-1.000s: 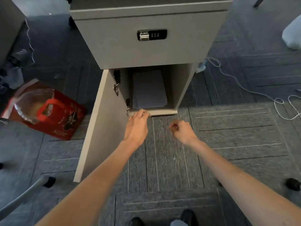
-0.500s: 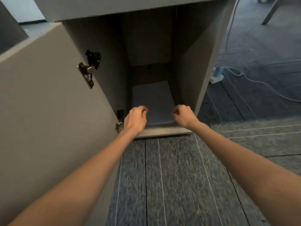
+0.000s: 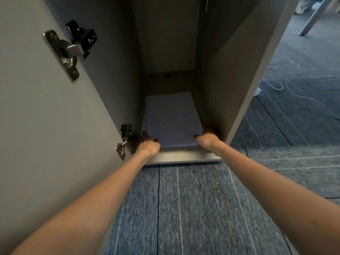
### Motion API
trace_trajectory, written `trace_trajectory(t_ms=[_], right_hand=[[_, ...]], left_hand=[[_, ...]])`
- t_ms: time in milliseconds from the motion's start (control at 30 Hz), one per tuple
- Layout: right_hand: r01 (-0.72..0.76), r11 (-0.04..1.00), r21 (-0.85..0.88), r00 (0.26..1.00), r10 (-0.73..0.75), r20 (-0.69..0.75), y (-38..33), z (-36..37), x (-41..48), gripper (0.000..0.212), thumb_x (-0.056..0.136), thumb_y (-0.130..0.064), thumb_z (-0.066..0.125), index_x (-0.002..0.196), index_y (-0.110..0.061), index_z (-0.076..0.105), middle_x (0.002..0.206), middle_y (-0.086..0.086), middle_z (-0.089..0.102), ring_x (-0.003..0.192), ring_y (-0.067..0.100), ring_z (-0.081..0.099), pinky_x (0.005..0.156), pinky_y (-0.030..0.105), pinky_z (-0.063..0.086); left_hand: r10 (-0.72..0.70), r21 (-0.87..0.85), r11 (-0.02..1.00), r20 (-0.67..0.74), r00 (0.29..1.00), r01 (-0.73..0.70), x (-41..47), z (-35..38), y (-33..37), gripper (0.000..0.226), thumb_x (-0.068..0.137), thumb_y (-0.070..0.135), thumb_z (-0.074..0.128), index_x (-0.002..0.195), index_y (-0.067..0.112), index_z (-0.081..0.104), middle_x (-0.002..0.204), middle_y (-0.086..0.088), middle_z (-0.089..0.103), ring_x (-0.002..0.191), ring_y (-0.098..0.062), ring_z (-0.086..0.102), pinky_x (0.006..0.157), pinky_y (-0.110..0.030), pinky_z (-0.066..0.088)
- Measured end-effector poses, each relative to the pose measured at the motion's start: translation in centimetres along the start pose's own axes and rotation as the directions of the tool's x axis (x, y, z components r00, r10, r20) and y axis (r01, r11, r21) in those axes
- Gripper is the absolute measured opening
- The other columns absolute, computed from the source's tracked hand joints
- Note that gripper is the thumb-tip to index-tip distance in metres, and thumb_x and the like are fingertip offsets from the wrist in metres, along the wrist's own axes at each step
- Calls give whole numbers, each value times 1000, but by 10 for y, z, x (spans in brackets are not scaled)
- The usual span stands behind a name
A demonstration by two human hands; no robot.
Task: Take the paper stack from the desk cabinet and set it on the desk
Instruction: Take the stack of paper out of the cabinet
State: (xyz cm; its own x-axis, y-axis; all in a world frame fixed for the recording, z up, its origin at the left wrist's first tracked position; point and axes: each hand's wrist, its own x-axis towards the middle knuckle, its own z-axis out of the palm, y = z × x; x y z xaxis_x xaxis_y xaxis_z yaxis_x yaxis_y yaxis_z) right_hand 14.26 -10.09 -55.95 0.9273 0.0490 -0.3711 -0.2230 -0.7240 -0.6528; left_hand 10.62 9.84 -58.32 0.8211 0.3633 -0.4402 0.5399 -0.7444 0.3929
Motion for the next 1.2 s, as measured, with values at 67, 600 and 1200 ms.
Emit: trace_trajectory(t_ms=[67,600,1200], right_hand=[[-3,1000,-7,999,2,-39,-1,4,11,58,92,-22,57,142,-1,36,143,19,45,129,37,46,107,43,41],[-143,981,133,989,148,-28,-8,18,42,47,88,-12,58,132,1,50,138,20,52,126,35,51,100,40,45],[-68,879,471,982,142,-122,-5,4,-46,31,86,3,56,114,-2,47,115,12,59,108,30,59,95,42,52]], left_hand=[[-18,13,1000,-55,998,18,8,2,2,73,99,44,29,155,7,-2,163,-20,6,149,-36,14,120,-42,20],[-106,-236,968,-95,990,81,51,3,12,75,83,41,69,141,2,43,144,-17,50,130,-34,51,103,-39,45],[-81,-805,567,156,984,174,-33,-3,-20,53,79,9,72,126,-7,54,124,-12,61,105,-23,58,93,-33,43]])
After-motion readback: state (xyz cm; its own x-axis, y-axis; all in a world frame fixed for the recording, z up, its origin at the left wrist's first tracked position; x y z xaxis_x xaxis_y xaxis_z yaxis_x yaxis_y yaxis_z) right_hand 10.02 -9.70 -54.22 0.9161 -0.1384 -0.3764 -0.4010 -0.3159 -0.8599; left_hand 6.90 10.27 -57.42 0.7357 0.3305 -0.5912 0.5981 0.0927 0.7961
